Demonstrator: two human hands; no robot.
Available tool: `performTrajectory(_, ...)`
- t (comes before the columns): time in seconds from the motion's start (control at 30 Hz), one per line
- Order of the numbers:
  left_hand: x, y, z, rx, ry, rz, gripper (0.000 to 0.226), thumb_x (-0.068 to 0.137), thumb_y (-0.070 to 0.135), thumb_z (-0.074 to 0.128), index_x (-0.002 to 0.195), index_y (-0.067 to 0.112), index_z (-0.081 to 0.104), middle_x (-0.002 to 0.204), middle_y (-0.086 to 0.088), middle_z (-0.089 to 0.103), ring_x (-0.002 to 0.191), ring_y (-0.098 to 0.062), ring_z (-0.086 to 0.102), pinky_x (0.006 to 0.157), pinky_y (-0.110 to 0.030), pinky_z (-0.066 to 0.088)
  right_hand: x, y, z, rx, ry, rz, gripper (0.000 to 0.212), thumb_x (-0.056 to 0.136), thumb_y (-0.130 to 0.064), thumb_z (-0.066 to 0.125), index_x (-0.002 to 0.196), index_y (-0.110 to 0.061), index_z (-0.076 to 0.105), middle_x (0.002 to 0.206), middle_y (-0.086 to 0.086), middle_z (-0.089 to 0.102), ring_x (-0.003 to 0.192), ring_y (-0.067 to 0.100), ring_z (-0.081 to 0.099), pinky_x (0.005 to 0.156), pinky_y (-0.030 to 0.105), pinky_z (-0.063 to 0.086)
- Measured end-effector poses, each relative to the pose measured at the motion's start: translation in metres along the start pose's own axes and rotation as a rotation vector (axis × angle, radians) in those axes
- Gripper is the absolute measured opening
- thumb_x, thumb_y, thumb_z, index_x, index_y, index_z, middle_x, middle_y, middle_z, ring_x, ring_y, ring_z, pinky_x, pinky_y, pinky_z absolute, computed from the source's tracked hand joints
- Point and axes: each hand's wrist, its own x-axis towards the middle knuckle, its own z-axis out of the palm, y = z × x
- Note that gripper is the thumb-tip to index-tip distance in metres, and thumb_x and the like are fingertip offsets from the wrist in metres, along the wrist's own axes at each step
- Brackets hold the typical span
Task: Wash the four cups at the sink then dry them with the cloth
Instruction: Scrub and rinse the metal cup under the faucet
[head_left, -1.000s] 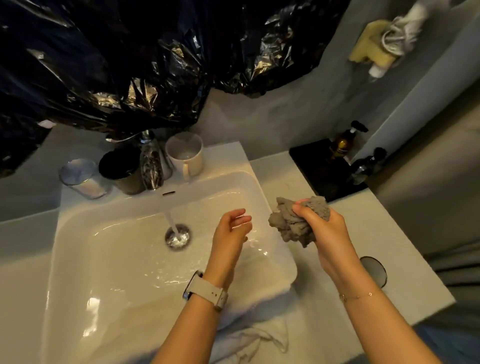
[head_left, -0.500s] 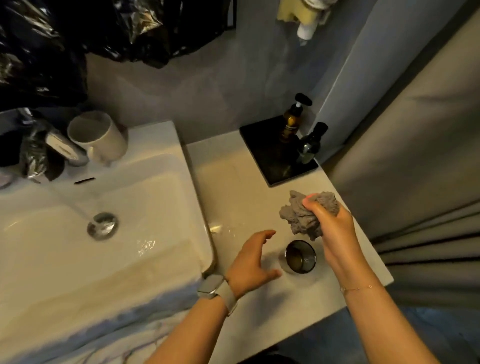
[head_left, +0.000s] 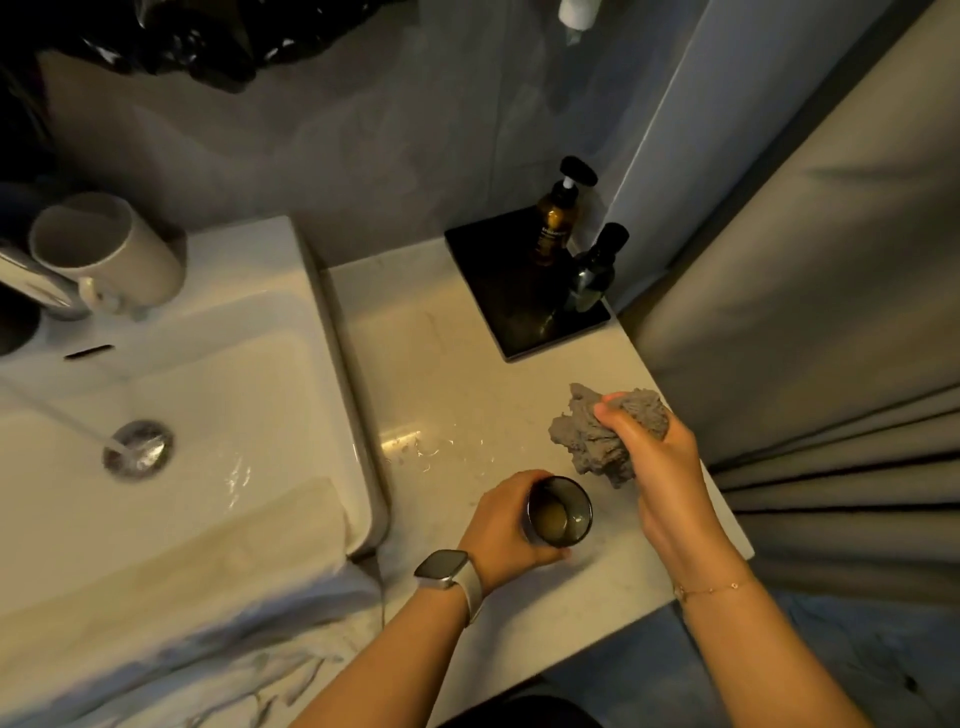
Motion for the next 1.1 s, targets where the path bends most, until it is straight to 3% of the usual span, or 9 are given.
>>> performTrajectory(0.13,-0.016,0.008,-0.024,-0.092,0.075,0.031,0.076,0.065,0.045,0.087,0.128,0.035,0.046,0.125,0.013,0.056,0.114,-0.005,0.053,0.100,-0.017,0.042,-0.011,-0.006,0.011,0.000,-0.025,-0.027,0.006,0.086,-0.014,0.070,0.089,-0.019,0.068,0.081,0.004,0.072,0.075,0.021,0.065,0.056,0.028,0.044)
performTrajectory(0.23,-0.040,0.019,-0.059,-0.152,0.193,0.080,0.076,0.063,0.043,0.088,0.126,0.034,0.047,0.127,0.012,0.057,0.118,-0.003,0.054,0.102,-0.019,0.042,-0.025,-0.012,0.029,0.015,-0.072,-0.053,0.006,0.086,-0.012,0.068,0.089,-0.017,0.069,0.073,-0.001,0.074,0.068,0.016,0.067,0.053,0.027,0.043)
performTrajectory(0.37,-0.074,0.029,-0.121,-0.184,0.318,0.148,0.078,0.065,0.035,0.091,0.130,0.026,0.049,0.128,0.010,0.057,0.121,-0.011,0.055,0.102,-0.022,0.044,-0.048,-0.017,0.068,0.021,-0.128,-0.068,0.010,0.085,-0.013,0.070,0.095,-0.012,0.069,0.080,0.010,0.073,0.065,0.021,0.066,0.043,0.023,0.041)
performTrajectory(0.57,-0.135,0.010,-0.219,-0.154,0.444,0.188,0.077,0.064,0.026,0.092,0.125,0.033,0.046,0.123,0.025,0.057,0.118,-0.002,0.056,0.096,-0.012,0.042,-0.093,-0.015,0.159,0.027,-0.242,-0.098,0.003,0.084,-0.011,0.069,0.085,-0.014,0.069,0.077,0.011,0.069,0.067,0.024,0.060,0.046,0.027,0.035)
performTrajectory(0.7,-0.174,-0.024,-0.279,-0.106,0.454,0.172,0.078,0.063,0.032,0.092,0.127,0.031,0.047,0.122,0.024,0.058,0.119,0.000,0.056,0.097,-0.011,0.040,-0.125,-0.003,0.224,0.054,-0.295,-0.088,0.004,0.083,-0.009,0.070,0.086,-0.012,0.070,0.080,0.013,0.070,0.074,0.028,0.062,0.060,0.032,0.041)
performTrajectory(0.83,-0.207,-0.058,-0.332,-0.009,0.431,0.137,0.076,0.063,0.052,0.085,0.127,0.043,0.045,0.127,0.018,0.057,0.117,0.004,0.054,0.096,-0.007,0.039,-0.151,0.011,0.281,0.044,-0.332,-0.085,0.002,0.084,-0.010,0.069,0.085,-0.012,0.070,0.075,0.009,0.071,0.070,0.026,0.062,0.058,0.031,0.040)
performTrajectory(0.97,-0.229,-0.088,-0.379,0.106,0.398,0.066,0.074,0.063,0.058,0.082,0.127,0.038,0.050,0.122,0.018,0.059,0.111,0.000,0.057,0.095,-0.019,0.047,-0.162,0.023,0.322,0.016,-0.350,-0.048,0.003,0.085,-0.011,0.069,0.086,-0.014,0.069,0.069,0.002,0.072,0.059,0.016,0.064,0.054,0.029,0.040)
performTrajectory(1.1,-0.232,-0.107,-0.414,0.334,0.280,-0.088,0.078,0.063,0.066,0.075,0.129,0.037,0.048,0.111,0.012,0.059,0.098,-0.009,0.057,0.086,-0.027,0.050,-0.158,0.035,0.344,0.002,-0.357,0.000,0.008,0.084,-0.009,0.070,0.092,-0.008,0.069,0.077,0.007,0.072,0.067,0.017,0.067,0.056,0.028,0.050)
